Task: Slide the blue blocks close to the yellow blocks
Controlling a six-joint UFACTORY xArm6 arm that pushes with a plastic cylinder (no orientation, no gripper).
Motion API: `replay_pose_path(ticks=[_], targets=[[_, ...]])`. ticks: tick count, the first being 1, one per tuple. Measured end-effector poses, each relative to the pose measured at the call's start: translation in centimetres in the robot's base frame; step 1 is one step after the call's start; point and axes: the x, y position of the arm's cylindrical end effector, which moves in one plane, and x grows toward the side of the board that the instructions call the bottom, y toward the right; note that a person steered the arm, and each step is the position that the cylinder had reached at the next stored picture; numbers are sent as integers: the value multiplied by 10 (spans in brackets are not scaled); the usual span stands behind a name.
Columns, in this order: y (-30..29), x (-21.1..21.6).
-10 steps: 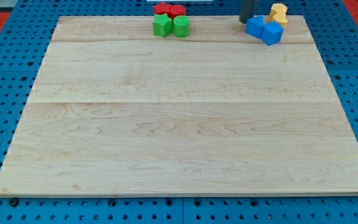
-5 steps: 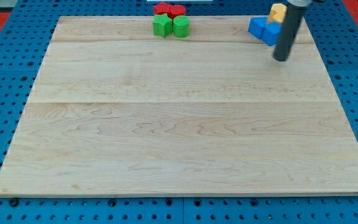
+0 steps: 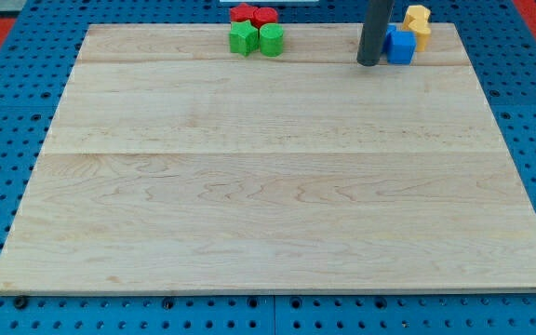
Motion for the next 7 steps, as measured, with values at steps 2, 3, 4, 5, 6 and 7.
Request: replay_pose_path(ticks=[2,3,4,5,6,7], targets=[[65,59],[136,46],[129,12],[115,0],[115,9],[98,13]])
